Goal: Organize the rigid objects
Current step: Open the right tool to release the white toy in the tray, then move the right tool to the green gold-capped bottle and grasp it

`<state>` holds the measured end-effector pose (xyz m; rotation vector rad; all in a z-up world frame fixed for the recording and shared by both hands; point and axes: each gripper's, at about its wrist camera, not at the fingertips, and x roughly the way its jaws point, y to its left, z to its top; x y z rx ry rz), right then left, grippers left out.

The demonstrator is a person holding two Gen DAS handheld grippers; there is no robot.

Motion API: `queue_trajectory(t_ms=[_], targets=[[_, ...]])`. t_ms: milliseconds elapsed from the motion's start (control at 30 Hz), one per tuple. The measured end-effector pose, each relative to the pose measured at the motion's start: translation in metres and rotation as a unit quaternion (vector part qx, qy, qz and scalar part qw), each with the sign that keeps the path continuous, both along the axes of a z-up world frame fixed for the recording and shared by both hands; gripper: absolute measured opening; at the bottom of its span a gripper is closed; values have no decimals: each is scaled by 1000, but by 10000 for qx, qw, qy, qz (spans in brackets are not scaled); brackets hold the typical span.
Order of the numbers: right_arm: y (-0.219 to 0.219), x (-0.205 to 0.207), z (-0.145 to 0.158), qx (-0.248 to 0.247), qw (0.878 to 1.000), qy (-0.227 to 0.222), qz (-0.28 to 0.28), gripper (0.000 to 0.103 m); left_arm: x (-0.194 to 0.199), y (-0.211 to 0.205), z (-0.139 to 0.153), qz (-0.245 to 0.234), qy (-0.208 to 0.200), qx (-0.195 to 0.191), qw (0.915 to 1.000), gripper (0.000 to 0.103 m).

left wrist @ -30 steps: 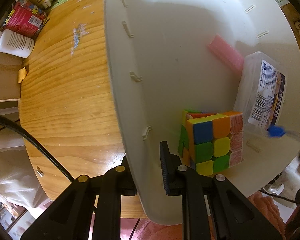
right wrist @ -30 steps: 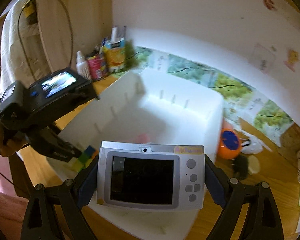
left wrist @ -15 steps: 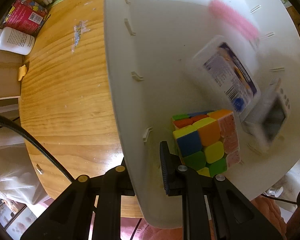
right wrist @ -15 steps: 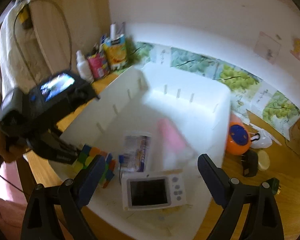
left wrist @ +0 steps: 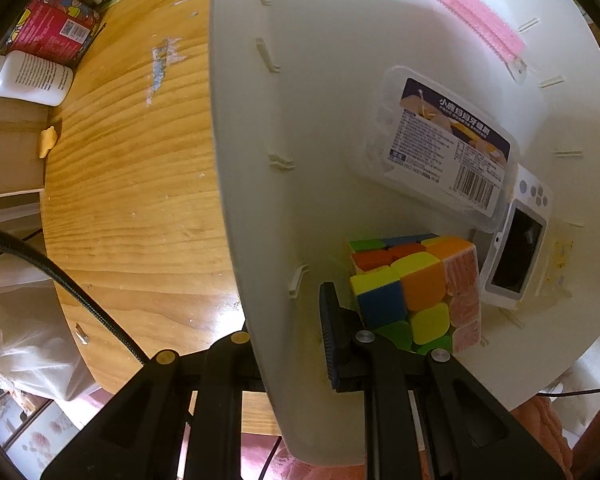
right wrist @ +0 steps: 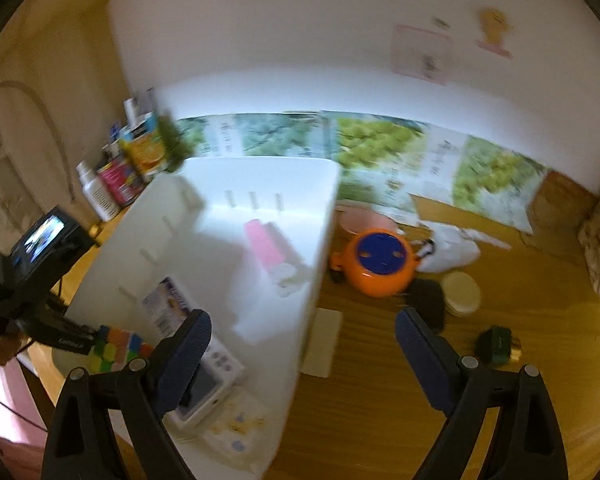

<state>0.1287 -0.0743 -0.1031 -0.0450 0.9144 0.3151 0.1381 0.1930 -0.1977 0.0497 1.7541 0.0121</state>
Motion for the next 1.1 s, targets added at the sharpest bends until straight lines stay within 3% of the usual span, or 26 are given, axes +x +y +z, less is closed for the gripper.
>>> queue_trajectory(t_ms=[467,1033,1100], targets=[[-89,14,-26,160,9923,143,-1220,94,9,3,-9,180,162,180,9995,19],[-175,30,-85,458,9644,828,-2470,94,12,12,-22,576,229,358,9974,19],[-180,33,-92,488,9624,881,-2524,88,11,16,-22,660,222,341,9970,19]])
